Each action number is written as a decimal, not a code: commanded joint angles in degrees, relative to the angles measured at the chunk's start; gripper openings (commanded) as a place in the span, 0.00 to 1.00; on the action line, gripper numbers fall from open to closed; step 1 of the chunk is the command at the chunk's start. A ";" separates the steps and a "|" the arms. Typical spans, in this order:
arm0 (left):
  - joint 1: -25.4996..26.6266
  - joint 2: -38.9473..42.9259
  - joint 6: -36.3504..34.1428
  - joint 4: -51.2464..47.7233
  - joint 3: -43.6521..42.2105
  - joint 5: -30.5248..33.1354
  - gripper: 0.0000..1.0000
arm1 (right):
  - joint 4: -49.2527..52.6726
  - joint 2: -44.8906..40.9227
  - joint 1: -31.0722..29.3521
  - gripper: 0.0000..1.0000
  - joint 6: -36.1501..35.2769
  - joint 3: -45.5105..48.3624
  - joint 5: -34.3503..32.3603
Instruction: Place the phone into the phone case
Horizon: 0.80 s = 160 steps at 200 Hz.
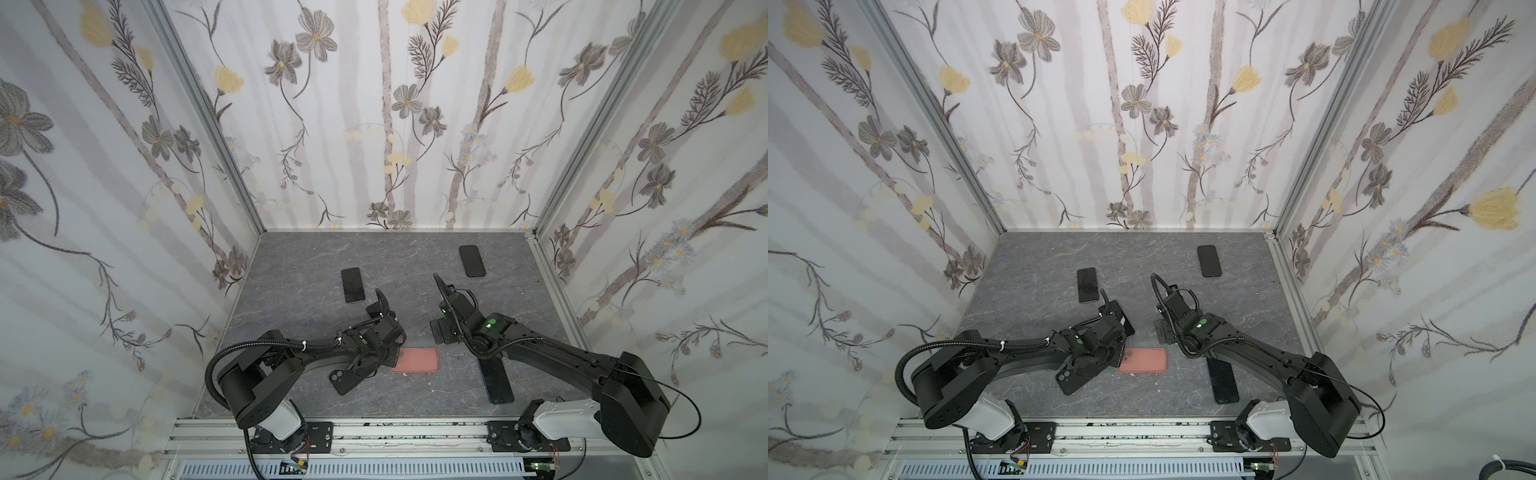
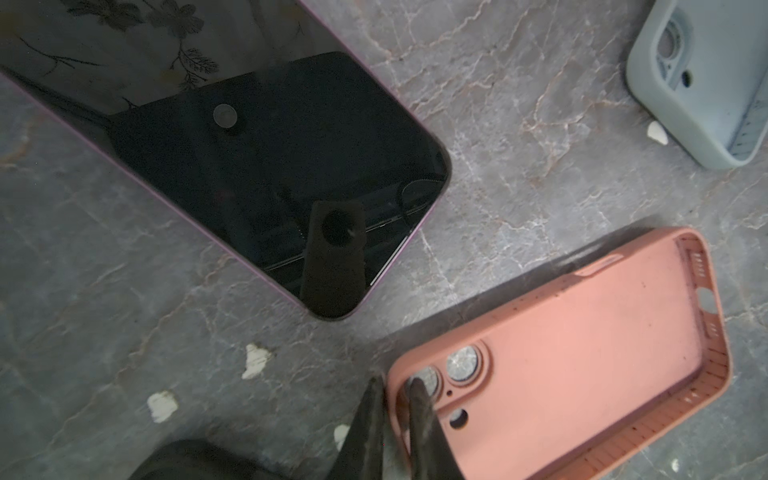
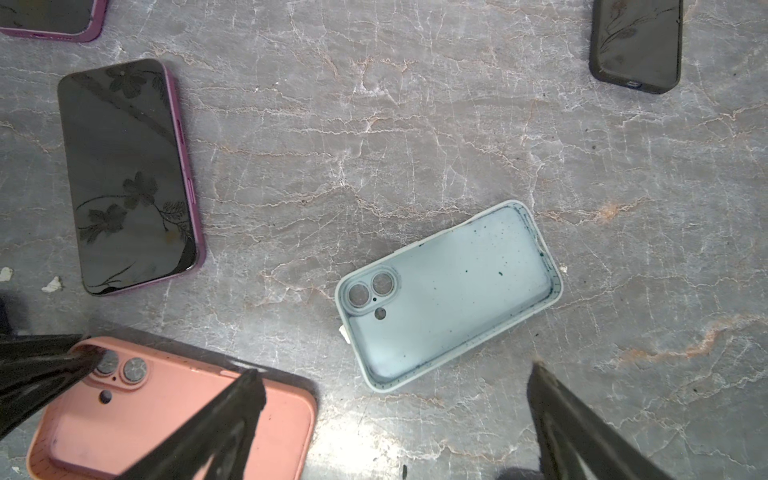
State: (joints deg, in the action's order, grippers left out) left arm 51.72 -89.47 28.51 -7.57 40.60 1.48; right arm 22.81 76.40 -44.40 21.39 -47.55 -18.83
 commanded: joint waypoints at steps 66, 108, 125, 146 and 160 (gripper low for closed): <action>0.10 6.32 2.95 -1.63 1.28 1.09 0.37 | 0.94 0.65 -0.20 0.96 0.94 -3.05 1.54; -0.09 17.04 -0.39 -4.11 2.87 7.86 0.38 | 0.72 4.08 -1.70 0.95 0.76 -7.84 2.95; -0.42 23.89 -2.76 -5.08 2.43 11.75 0.41 | -0.03 6.66 -2.12 0.95 0.41 -10.72 3.20; -1.09 30.41 -6.43 -6.71 2.07 14.71 0.45 | -0.41 11.11 -5.34 0.94 -0.14 -15.38 3.44; -1.51 33.72 -8.85 -8.21 2.08 16.38 0.49 | -0.17 14.48 -6.71 0.94 -0.45 -19.15 3.21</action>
State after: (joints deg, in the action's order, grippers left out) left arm 50.78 -60.14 25.17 -12.23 42.81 11.90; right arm 23.55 86.91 -49.39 21.34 -62.00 -15.40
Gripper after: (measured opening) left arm 0.462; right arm 0.937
